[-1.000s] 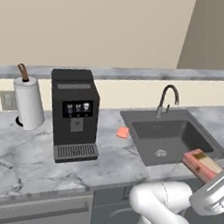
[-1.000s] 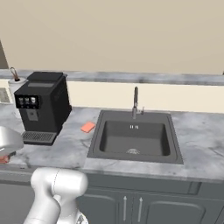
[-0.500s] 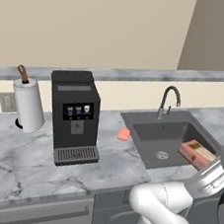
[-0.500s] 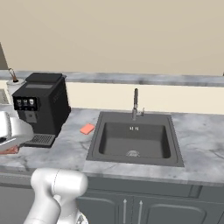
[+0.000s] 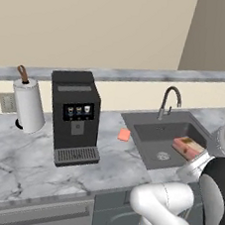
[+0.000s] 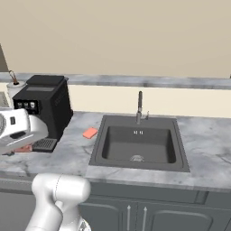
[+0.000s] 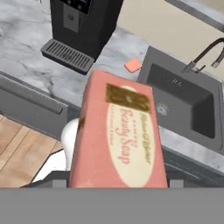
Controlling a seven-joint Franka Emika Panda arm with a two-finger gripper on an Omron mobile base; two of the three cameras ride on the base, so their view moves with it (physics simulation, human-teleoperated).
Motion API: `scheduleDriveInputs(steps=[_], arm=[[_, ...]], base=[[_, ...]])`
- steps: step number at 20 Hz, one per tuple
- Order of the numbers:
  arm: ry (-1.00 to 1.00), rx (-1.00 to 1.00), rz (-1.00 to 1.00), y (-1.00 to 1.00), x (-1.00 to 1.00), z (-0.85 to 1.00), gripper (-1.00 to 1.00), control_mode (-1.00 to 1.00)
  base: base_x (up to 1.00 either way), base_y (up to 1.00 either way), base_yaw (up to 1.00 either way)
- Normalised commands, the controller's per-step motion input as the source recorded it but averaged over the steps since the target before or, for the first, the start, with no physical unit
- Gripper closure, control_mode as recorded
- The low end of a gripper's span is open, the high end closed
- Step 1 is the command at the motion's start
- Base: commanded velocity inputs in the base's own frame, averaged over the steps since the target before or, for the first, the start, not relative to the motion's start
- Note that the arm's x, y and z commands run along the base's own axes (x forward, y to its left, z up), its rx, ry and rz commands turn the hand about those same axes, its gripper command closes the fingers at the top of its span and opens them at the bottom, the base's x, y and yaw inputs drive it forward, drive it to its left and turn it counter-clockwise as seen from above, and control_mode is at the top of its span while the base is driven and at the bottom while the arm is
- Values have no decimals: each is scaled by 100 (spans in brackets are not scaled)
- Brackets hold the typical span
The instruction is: Locate and retrieve the bar soap and bar soap from the cabinet. Place them next to the sink.
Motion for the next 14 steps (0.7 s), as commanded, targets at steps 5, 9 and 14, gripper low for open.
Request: scheduleDriveInputs(steps=[5, 9, 14], arm=[[5, 0, -4, 1, 100, -55, 100, -100], [7, 0, -7, 0, 100, -66, 100, -100], [12, 0, -5, 0, 97, -54, 100, -100]], base=[[0, 0, 0], [0, 0, 0], [0, 0, 0]])
